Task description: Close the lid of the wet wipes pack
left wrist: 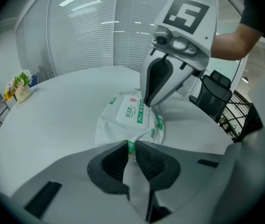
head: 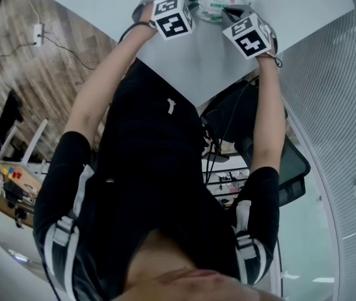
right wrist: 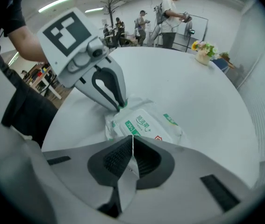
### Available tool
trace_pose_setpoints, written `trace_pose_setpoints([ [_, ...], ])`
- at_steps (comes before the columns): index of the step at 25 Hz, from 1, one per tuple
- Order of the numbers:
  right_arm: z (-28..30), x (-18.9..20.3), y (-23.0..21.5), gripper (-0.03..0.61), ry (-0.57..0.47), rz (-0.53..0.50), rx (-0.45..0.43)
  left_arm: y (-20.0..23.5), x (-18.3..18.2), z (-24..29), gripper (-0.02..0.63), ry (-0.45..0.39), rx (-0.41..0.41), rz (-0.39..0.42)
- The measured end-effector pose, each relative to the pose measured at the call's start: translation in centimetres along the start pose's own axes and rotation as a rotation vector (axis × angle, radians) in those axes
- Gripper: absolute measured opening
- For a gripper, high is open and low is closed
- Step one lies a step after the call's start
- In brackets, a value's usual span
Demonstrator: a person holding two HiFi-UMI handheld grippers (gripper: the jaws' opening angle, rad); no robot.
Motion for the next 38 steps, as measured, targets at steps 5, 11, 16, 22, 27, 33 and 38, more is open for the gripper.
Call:
trace_pose_setpoints([
  [5, -6.3, 2.0, 3.4, 0.029, -0.267, 0.225, 0.111, -2.6, -0.8, -3.1, 0.049, -0.055, -0.037, -0.051],
  [11, -18.2, 6.6, 11.3, 0.029, -0.635, 0.531, 0.312, -10.4, -6.0, -12.6, 0.049, -0.261, -0.200, -0.107],
  [16, -26.9, 10.7, 18.2, 0.029, -0.854, 0.650, 0.422, -19.1, -9.7, -21.7, 0.049, -0.478, -0.345, -0.213],
  [22, -31.3, 13.1, 24.2, 0.023, -1.025, 0.682, 0.485, -26.2, -10.6, -28.9, 0.049, -0.649, -0.473, -0.208],
  [27, -32.7, 13.8, 28.7, 0.023, -1.086, 0.697, 0.477, -29.7, -10.0, -32.4, 0.049, -0.770, -0.527, -0.207],
  [33, -32.9, 12.8, 31.7, 0.023, -1.104, 0.704, 0.519, -30.8, -8.7, -35.7, 0.049, -0.820, -0.554, -0.228],
  [38, -32.4, 12.6, 33.5, 0.021, -1.109, 0.744, 0.538, -31.0, -7.6, -36.7, 0.049, -0.842, -0.554, -0.231],
])
Point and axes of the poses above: the fingertips, and each gripper's own axes: z forward along the fingers, y to its left, x out of its underside, the point moved 10 cm from there along -z, backward along the fingers, and after that the axes turned 6 degrees about z, right-handed, at the moved point
